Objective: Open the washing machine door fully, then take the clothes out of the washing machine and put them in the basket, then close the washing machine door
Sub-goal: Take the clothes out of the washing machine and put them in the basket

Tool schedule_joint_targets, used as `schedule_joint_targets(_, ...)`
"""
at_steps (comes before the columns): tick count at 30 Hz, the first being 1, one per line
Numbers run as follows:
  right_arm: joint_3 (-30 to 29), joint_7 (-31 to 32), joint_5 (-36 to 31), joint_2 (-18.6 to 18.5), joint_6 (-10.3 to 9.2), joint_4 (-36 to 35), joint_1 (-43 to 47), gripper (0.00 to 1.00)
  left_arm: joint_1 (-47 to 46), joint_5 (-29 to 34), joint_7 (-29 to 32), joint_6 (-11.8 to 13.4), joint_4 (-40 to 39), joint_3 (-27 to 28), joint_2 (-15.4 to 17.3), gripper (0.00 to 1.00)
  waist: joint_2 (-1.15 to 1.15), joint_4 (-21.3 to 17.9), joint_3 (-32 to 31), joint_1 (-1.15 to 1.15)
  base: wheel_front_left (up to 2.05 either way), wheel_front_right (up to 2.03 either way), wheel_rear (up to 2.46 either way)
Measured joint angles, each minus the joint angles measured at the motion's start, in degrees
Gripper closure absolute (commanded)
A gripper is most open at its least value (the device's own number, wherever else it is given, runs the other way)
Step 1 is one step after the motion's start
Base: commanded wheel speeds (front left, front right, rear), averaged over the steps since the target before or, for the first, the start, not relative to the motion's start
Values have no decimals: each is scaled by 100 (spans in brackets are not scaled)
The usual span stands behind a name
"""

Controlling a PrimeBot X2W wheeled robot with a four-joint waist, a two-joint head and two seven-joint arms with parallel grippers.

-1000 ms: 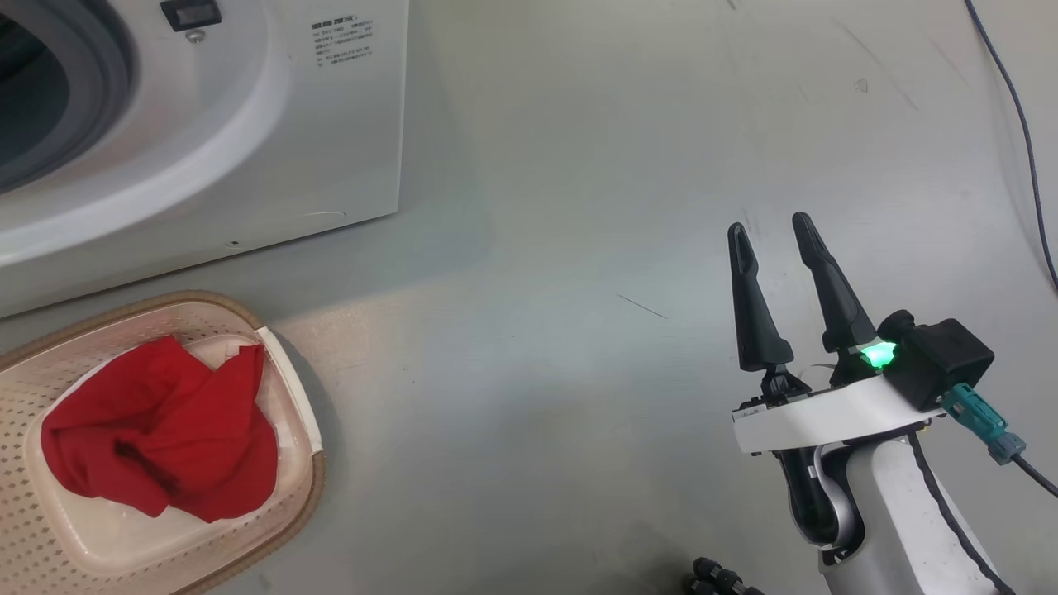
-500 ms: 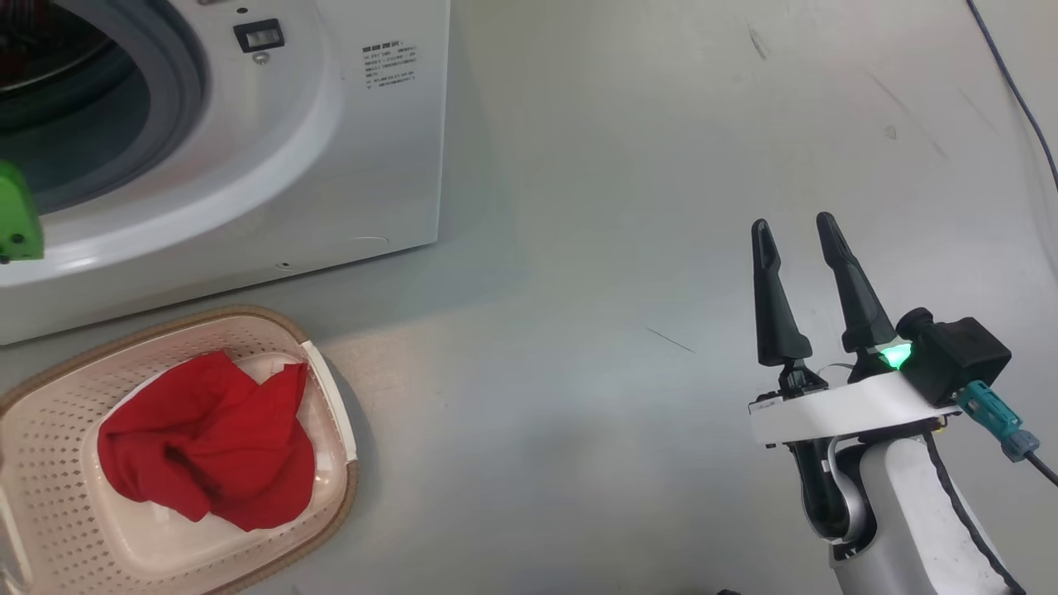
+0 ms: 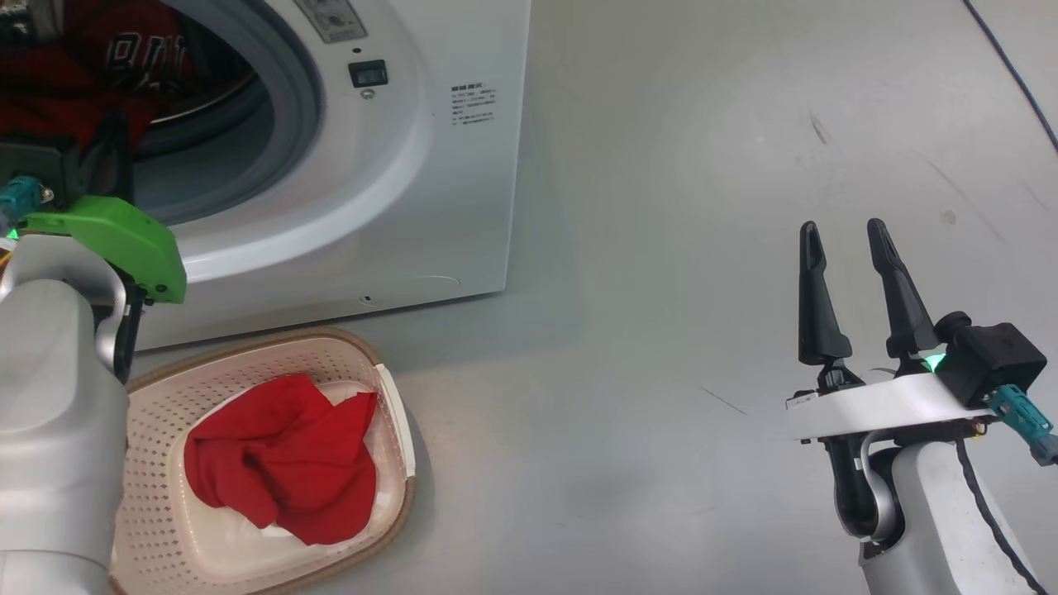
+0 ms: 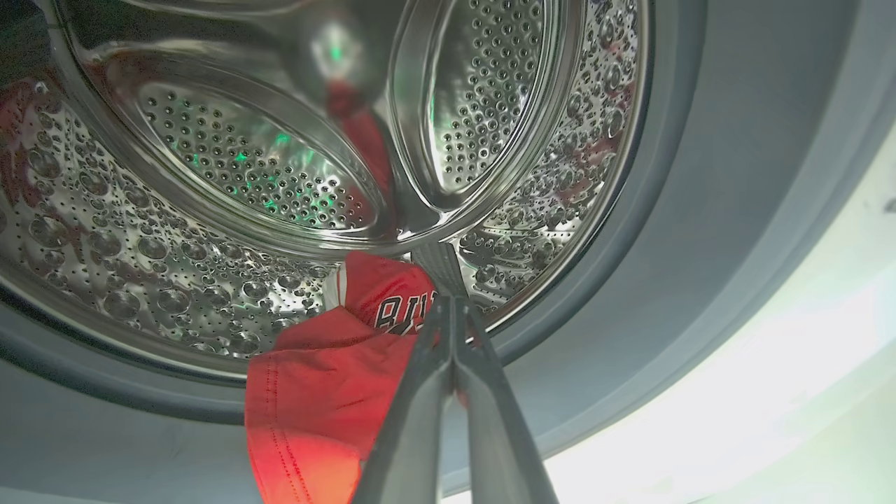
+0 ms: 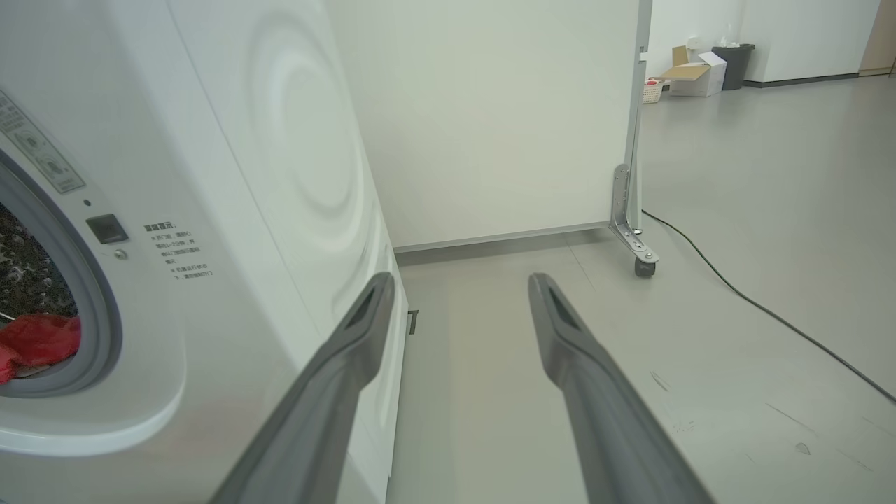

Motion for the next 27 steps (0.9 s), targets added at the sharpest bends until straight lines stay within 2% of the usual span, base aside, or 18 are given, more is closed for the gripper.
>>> schedule_joint_targets(15, -293, 0, -51, -64, 43, 56, 447, 0, 1001, -441, -369, -81, -339, -49, -487, 100, 0, 745, -791, 0, 0, 0, 0)
schedule_joint_targets(24, -319, 0, -57, -59, 97, 43, 637, 0, 1600, -621, -447, -122, -937, 22, -603, 100, 0, 1056, -1150, 0, 0, 0, 0)
schedule_joint_targets(25, -318, 0, -63, -59, 101, 35, 665, 0, 1656, -623, -448, -122, -1028, 30, -608, 97, 0, 1079, -1176, 0, 0, 0, 0)
schedule_joint_targets(27, -316, 0, -78, -54, 102, 29, 700, 0, 1754, -630, -450, -122, -1199, 38, -610, 100, 0, 1113, -1216, 0, 0, 0, 0)
